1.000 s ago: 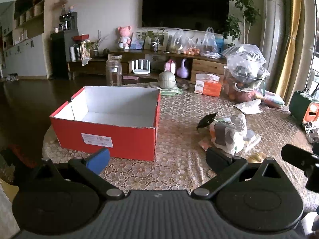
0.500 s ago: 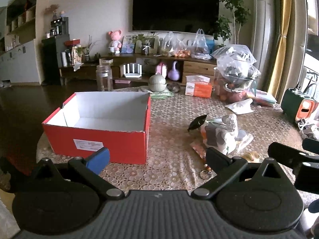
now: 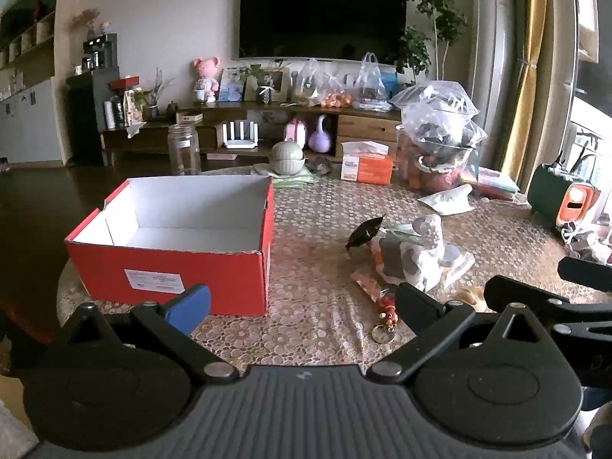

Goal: Organize objects
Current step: 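Move both tools toward the pile of small items on the table, then grasp the red bird keychain with the left tool while the right grasps the yellow cat toy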

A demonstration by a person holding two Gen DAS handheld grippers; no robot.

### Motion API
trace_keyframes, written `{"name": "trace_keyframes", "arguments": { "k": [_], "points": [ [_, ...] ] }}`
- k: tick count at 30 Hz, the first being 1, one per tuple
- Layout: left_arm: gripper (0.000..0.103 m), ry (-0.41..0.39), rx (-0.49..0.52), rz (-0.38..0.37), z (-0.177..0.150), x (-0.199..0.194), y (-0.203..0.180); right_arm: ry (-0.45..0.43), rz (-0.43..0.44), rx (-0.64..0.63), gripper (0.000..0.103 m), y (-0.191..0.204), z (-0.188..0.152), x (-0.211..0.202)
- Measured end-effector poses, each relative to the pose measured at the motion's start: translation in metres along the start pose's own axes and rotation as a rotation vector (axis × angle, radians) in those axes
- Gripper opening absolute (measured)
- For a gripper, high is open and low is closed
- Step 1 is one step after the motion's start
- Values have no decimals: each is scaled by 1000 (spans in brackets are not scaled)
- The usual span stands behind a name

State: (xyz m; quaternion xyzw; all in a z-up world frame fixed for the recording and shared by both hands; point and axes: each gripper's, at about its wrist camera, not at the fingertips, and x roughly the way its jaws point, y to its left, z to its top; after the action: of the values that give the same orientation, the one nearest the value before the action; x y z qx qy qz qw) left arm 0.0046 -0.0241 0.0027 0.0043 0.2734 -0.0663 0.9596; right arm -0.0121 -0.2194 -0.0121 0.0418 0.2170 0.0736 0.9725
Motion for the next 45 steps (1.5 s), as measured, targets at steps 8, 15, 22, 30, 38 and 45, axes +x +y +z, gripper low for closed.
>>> {"name": "trace_keyframes", "arguments": {
  "k": [8, 15, 22, 30, 38, 45],
  "points": [
    [103, 31, -1, -11, -1, 16, -2, -7, -66, -31, 103, -12, -1, 10],
    [103, 104, 120, -58, -4, 52, -23, 95, -146, -49, 102, -51, -10, 48],
    [103, 138, 220, -97, -23, 108, -55, 190, -154, -85, 96, -75, -21, 88],
    [102, 218, 176, -67, -26, 165, -63, 298, -117, -189, 89, -80, -45, 121],
    [101, 264, 156, -117, -29, 188, -75, 314, -84, -228, 84, -80, -53, 140],
    [78, 302, 166, -159, -28, 204, -86, 319, -56, -230, 78, -81, -55, 155]
  ]
}}
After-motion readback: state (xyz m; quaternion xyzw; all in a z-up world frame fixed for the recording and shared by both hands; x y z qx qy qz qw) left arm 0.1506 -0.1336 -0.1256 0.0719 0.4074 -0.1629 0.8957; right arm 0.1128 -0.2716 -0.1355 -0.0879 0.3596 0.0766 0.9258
